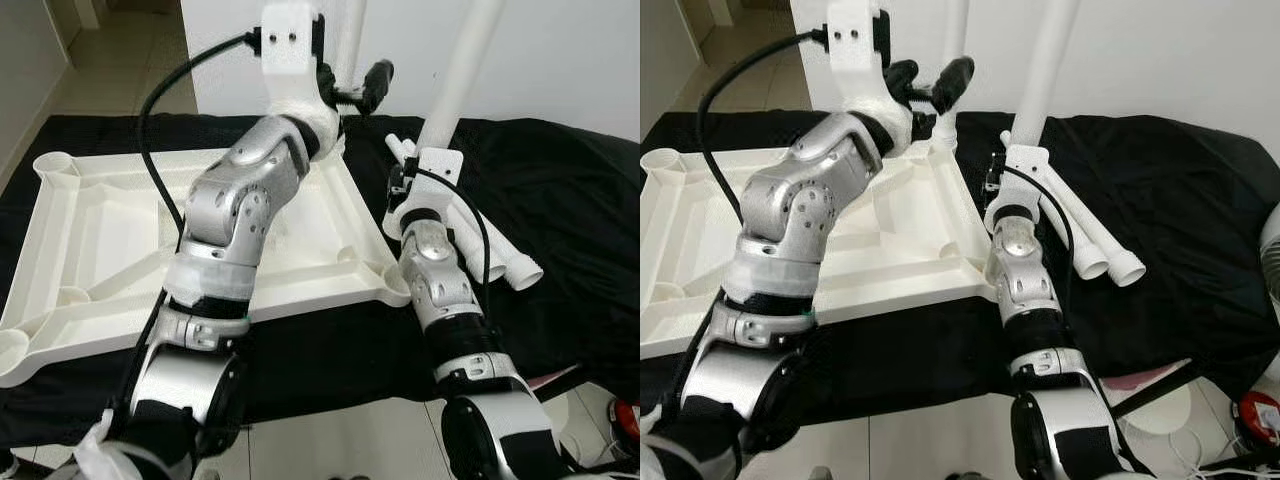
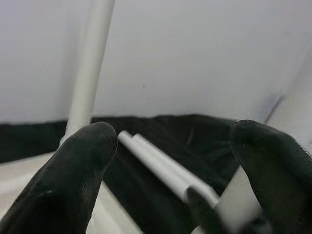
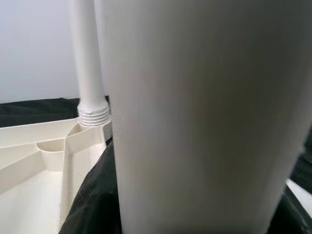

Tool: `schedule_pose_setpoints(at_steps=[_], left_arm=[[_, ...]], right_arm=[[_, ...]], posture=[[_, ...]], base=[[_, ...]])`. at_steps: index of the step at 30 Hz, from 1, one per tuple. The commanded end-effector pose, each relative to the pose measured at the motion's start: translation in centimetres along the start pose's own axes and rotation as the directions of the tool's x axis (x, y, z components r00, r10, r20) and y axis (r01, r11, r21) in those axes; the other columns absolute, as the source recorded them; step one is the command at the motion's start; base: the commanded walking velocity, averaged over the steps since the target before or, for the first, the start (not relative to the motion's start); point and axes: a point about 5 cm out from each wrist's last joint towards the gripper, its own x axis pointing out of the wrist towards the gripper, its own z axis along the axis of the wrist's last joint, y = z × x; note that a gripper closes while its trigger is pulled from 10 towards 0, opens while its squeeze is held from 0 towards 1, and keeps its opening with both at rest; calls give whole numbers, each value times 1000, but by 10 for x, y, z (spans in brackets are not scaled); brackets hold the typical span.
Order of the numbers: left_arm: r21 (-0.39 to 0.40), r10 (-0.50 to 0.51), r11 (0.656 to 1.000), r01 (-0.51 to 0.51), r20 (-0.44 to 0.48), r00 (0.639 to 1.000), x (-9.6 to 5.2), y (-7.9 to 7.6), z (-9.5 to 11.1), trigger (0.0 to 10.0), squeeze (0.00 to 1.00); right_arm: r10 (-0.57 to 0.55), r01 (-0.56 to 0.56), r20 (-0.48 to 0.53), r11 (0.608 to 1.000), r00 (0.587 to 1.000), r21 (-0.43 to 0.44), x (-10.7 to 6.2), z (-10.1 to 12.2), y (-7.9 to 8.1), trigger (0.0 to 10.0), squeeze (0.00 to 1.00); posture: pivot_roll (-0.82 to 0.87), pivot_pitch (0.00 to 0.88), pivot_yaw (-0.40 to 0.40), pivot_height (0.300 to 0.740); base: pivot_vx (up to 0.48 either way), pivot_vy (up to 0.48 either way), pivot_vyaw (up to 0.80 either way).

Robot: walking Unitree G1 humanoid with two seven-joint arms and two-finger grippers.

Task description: Building children table

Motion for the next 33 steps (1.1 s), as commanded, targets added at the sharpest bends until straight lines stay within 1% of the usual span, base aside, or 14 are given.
schedule_pose_setpoints(at_steps=[1, 7, 8, 9, 12, 13, 14, 15, 16, 17, 19, 22, 26, 33], left_arm=[[16, -69, 997, 69, -12, 998, -2, -4, -2, 10000, 0], [60, -69, 995, 74, -80, 994, -15, 3, -25, 10000, 0], [98, -81, 991, 92, -108, 991, -20, 4, -37, 10000, 0], [98, -81, 991, 92, -108, 991, -20, 4, -37, 10000, 0], [125, -106, 984, 127, -159, 982, -28, 3, -57, 10000, 0], [125, -106, 984, 127, -159, 982, -28, 3, -57, 10000, 0], [140, -128, 978, 154, -179, 975, -30, -1, -67, 10000, 0], [191, -163, 961, 199, -190, 968, -35, -7, -75, 10000, 0], [191, -163, 961, 199, -190, 968, -35, -7, -75, 10000, 0], [250, -214, 933, 260, -196, 957, -40, -14, -83, 10000, 0], [295, -284, 892, 343, -223, 932, -50, -23, -92, 10000, 0], [254, -296, 898, 359, -256, 920, -55, -25, -99, 10000, 0], [252, -295, 899, 359, -258, 920, -56, -25, -100, 10000, 0], [188, -331, 896, 401, -318, 889, -65, -26, -109, 10000, 0]], right_arm=[[-16, 16, 7, 1000, 1000, 6, -1, 0, -8, 10000, 0], [23, -23, 38, 1000, 999, -2, -7, 2, -14, 10000, 0], [33, -32, 42, 999, 999, -30, -11, -1, -17, 10000, 0], [33, -32, 42, 999, 999, -30, -11, -1, -17, 10000, 0], [46, -44, 28, 997, 999, -68, -18, -9, -21, 10000, 0], [46, -44, 28, 997, 999, -68, -18, -9, -21, 10000, 0], [57, -55, 21, 996, 998, -74, -21, -12, -22, 10000, 0], [99, -97, 19, 993, 995, -59, -25, -14, -18, 10000, 0], [99, -97, 19, 993, 995, -59, -25, -14, -18, 10000, 0], [133, -132, 21, 990, 991, -52, -29, -14, -15, 10000, 0], [169, -167, 26, 985, 985, -44, -34, -14, -12, 10000, 0], [179, -178, 22, 983, 984, -40, -39, -16, -15, 10000, 0], [182, -181, 22, 983, 983, -41, -40, -16, -16, 10000, 0], [218, -217, 20, 975, 976, -55, -48, -18, -21, 10000, 0]], posture=[[66, 29, -80, 740], [69, 24, -82, 740], [68, 23, -82, 740], [68, 23, -82, 740], [69, 23, -84, 740], [69, 23, -84, 740], [67, 25, -85, 740], [63, 26, -82, 740], [63, 26, -82, 740], [60, 27, -80, 740], [57, 27, -78, 740], [56, 28, -78, 740], [56, 28, -78, 740], [59, 28, -78, 740]], base=[[0, 0, 0], [0, 0, 0], [0, 0, 0], [0, 0, 0], [0, 0, 0], [0, 0, 0], [0, 0, 0], [0, 0, 0], [0, 0, 0], [0, 0, 0], [0, 0, 0], [0, 0, 0], [0, 0, 0], [0, 0, 0]])
